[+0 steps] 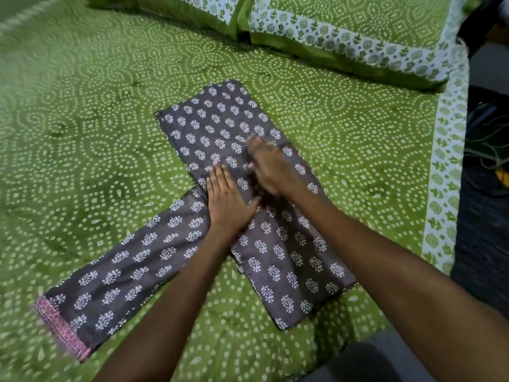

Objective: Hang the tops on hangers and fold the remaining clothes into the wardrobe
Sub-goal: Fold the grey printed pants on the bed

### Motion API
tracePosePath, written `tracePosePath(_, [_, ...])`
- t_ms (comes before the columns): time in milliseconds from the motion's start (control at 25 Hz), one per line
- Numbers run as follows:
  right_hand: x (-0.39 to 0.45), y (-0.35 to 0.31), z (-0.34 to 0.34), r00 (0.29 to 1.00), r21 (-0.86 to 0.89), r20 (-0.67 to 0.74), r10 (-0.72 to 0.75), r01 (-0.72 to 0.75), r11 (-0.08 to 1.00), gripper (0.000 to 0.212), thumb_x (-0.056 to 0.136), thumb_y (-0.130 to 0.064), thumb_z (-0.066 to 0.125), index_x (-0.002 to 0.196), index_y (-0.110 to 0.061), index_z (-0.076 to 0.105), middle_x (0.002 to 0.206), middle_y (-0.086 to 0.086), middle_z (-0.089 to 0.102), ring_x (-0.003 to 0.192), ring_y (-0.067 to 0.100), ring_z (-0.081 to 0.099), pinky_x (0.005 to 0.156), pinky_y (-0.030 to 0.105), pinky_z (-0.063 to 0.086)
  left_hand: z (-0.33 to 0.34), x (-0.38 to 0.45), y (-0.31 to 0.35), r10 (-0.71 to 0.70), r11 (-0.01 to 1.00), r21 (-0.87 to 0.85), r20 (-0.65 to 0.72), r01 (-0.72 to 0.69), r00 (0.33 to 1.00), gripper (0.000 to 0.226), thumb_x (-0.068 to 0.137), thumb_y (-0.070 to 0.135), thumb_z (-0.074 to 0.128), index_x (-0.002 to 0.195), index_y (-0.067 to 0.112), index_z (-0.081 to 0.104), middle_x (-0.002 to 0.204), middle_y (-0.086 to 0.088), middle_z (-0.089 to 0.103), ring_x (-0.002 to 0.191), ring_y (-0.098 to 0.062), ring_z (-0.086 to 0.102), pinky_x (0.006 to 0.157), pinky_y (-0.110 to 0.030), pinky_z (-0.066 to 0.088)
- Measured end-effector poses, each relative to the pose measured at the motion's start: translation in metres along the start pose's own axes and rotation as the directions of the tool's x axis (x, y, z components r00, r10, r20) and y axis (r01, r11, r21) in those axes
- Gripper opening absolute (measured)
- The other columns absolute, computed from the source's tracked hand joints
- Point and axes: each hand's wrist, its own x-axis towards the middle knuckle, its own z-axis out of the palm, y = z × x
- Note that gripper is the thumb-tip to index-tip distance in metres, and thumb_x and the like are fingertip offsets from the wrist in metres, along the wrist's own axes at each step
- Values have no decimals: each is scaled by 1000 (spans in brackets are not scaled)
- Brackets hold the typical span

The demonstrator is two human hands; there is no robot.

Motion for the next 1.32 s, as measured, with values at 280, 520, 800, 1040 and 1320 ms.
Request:
tracePosePath(280, [43, 37, -17, 955, -179, 0, 297, -292, 939, 65, 100, -43, 27, 150, -8, 6, 158, 10, 2, 146, 26, -1, 118, 43, 0, 21, 33, -28, 26, 995, -87, -177, -42, 984, 95, 84, 67, 18, 147, -4, 6, 156, -22, 3, 145, -30, 1, 118, -36, -4])
tracePosePath(520, [58, 18, 24, 852, -188, 288, -436, 497, 847, 60, 96, -54, 16, 149, -29, 10, 158, -7, 9, 145, 11, -2, 116, 38, -5, 28, 32, -30, 103, 989, -52, -401, -135, 910, 82, 87, 52, 37, 144, -3, 16, 153, -21, 16, 144, -25, 4, 119, -37, -2])
tracePosePath(800, [144, 11, -8, 980, -159, 141, -138, 160, 974, 57, 101, -39, 29, 151, -18, 10, 159, 2, 8, 145, 17, 2, 118, 39, 0, 35, 44, -30, 35, 999, -24, -285, -44, 958, 91, 83, 71, 29, 148, 8, 23, 155, -15, 17, 145, -27, 10, 115, -50, -3])
tracePosePath(1040, [174, 14, 3, 939, -222, 216, -269, 316, 922, 58, 100, -48, 26, 151, -25, 10, 158, -5, 7, 146, 15, 2, 116, 35, -4, 39, 48, -29, 35, 999, -23, -316, -44, 948, 94, 81, 74, 32, 147, 8, 26, 154, -16, 20, 144, -29, 13, 115, -54, 3])
tracePosePath(1320, [227, 4, 4, 979, -248, 98, 182, -153, 957, 70, 99, -50, 17, 150, -4, 2, 159, 9, -1, 146, 22, -5, 118, 41, -6, 43, 49, -32, 26, 999, -23, -280, -33, 960, 94, 82, 74, 32, 149, 9, 19, 155, -15, 17, 145, -27, 11, 115, -53, 2])
